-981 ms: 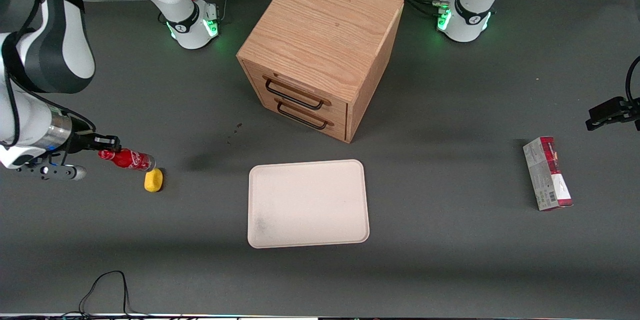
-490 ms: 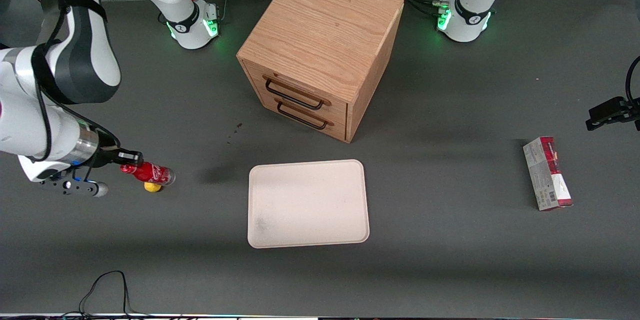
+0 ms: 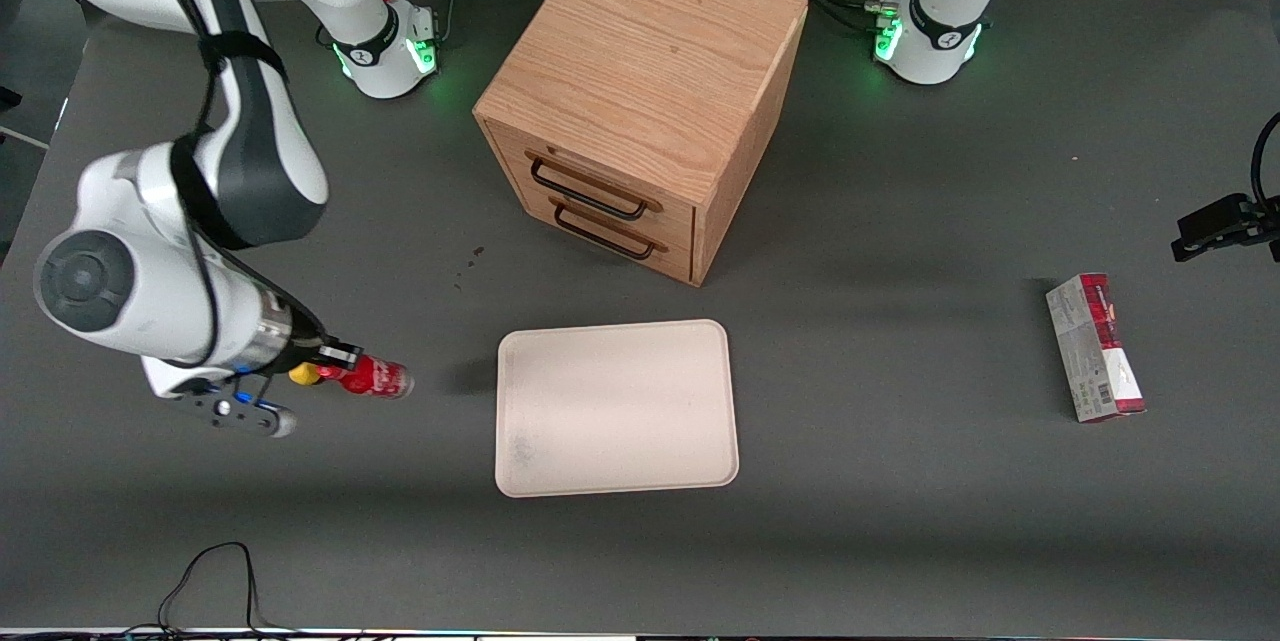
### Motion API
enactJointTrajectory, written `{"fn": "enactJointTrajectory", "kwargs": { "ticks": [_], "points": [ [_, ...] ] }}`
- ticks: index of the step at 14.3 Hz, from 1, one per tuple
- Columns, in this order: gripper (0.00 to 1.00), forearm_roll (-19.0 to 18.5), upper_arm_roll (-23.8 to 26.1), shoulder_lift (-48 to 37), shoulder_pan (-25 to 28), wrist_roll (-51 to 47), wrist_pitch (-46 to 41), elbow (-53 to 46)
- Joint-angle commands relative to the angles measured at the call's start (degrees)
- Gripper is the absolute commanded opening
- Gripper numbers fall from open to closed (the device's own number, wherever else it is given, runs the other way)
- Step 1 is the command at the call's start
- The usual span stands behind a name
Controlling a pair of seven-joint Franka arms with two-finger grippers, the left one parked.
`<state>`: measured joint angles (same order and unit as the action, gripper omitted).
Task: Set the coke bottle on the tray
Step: 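Carry the held bottle over the cream tray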
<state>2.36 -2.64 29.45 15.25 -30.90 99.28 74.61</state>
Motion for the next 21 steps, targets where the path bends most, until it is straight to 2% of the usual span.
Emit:
{"fn": "enactJointTrajectory", "kwargs": {
  "ticks": [1,8,15,21],
  "points": [
    [0.0,0.0,0.6,5.1,2.0,-5.6,-2.1,-8.1],
    [0.0,-0.1,0.6,14.7,6.5,-15.3,-0.6,-18.3],
    [0.0,-0.2,0.4,17.7,8.3,-19.9,5.2,-19.3],
    [0.0,-2.5,0.5,20.6,9.4,-23.1,9.3,-19.3]
  ]
}}
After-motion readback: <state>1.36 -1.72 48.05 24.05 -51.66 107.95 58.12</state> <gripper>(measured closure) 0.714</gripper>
